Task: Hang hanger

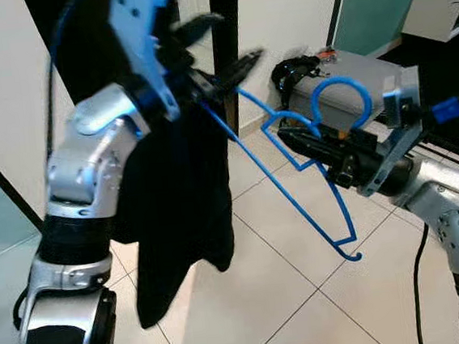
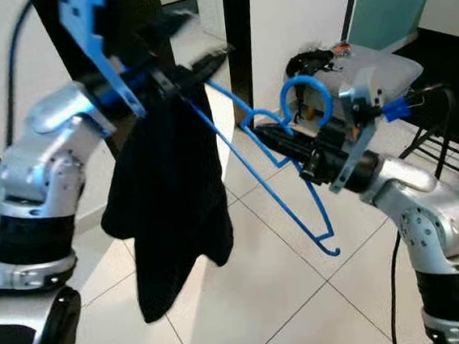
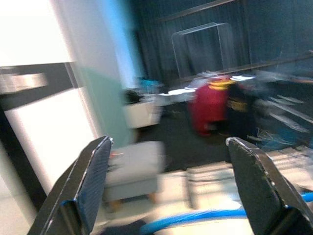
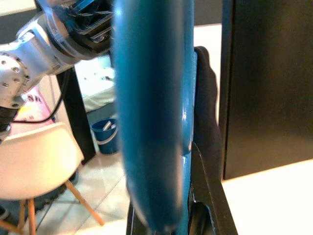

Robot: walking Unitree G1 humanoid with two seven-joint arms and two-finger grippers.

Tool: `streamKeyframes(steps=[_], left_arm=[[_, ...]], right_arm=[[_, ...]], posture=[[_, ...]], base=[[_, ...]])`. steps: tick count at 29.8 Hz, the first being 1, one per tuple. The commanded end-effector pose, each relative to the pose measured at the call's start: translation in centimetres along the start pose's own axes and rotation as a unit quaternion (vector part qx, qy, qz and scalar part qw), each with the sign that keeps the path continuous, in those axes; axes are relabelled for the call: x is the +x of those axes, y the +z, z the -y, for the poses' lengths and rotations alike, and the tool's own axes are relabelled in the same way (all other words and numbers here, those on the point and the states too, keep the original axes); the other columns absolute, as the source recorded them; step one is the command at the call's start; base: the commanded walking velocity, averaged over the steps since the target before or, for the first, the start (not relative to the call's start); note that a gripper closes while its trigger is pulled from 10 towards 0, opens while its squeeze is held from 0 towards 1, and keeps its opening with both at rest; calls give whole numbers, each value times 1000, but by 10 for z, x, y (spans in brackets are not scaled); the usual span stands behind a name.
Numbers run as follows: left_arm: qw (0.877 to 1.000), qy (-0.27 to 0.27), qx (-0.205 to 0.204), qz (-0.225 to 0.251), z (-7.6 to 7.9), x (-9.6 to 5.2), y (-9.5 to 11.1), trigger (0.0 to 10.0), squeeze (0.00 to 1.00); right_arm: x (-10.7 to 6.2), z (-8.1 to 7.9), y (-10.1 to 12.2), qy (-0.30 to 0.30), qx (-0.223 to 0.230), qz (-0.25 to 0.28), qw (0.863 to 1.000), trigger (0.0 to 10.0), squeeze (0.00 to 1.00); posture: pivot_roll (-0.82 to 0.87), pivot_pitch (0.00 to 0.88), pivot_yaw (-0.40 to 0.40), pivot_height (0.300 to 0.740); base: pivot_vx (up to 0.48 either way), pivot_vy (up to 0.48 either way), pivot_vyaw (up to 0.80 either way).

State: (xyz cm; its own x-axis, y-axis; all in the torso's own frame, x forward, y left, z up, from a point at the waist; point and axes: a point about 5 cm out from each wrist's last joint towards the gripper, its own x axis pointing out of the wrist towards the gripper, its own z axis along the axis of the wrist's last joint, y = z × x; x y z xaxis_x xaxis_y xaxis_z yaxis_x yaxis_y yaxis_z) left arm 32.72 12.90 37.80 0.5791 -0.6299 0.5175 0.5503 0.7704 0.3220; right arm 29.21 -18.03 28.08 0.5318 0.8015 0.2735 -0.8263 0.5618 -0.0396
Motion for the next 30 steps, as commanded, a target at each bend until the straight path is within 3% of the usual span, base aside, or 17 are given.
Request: streamKeyframes(steps=[1,2,3,4,5,6,9,10,11,13,15,16,17,18,24,30], left_arm=[[995,92,30,-4,-29,-16,7,10000,0],[988,145,48,-16,-43,-27,9,10000,0],[988,145,48,-16,-43,-27,9,10000,0],[981,182,56,-39,-49,-37,5,10000,0],[975,200,66,-76,-44,-44,-5,10000,0],[975,200,66,-76,-44,-44,-5,10000,0],[963,214,49,-156,-10,-54,-33,10000,0],[963,214,49,-156,-10,-54,-33,10000,0],[962,212,33,-171,1,-53,-40,10000,0],[961,209,22,-178,8,-53,-44,10000,0],[962,203,-32,-181,25,-47,-55,10000,0],[962,203,-32,-181,25,-47,-55,10000,0],[959,209,-74,-178,33,-41,-61,10000,0],[957,212,-83,-178,35,-40,-63,10000,0],[952,229,-107,-175,34,-37,-62,10000,0],[949,237,-103,-181,35,-39,-60,10000,0]], right_arm=[[-5,8,20,-22,-25,51,998,10000,0],[-6,13,26,-37,-28,62,997,10000,0],[-6,13,26,-37,-28,62,997,10000,0],[-7,16,30,-46,-30,69,996,10000,0],[-6,17,32,-47,-31,72,996,10000,0],[-6,17,32,-47,-31,72,996,10000,0],[1,17,33,-43,-32,74,996,10000,0],[1,17,33,-43,-32,74,996,10000,0],[4,17,33,-41,-31,73,996,10000,0],[6,16,33,-40,-31,73,996,10000,0],[12,13,28,-26,-26,66,997,10000,0],[12,13,28,-26,-26,66,997,10000,0],[17,10,23,-12,-22,56,998,10000,0],[19,9,21,-8,-21,52,998,10000,0],[21,7,15,-5,-22,39,999,10000,0],[23,5,13,0,-24,34,999,10000,0]], posture=[[13,93,3,740],[16,94,1,740],[16,94,1,740],[20,96,-2,740],[19,98,-1,740],[19,98,-1,740],[24,100,-8,740],[24,100,-8,740],[29,102,-14,740],[30,100,-15,740],[26,99,-15,740],[26,99,-15,740],[20,97,-12,740],[20,97,-12,740],[18,96,-9,740],[17,91,-10,740]], base=[[0,0,0],[0,0,0],[0,0,0],[0,0,0],[0,0,0],[0,0,0],[0,0,0],[0,0,0],[0,0,0],[0,0,0],[0,0,0],[0,0,0],[0,0,0],[0,0,0],[0,0,0],[0,0,0]])
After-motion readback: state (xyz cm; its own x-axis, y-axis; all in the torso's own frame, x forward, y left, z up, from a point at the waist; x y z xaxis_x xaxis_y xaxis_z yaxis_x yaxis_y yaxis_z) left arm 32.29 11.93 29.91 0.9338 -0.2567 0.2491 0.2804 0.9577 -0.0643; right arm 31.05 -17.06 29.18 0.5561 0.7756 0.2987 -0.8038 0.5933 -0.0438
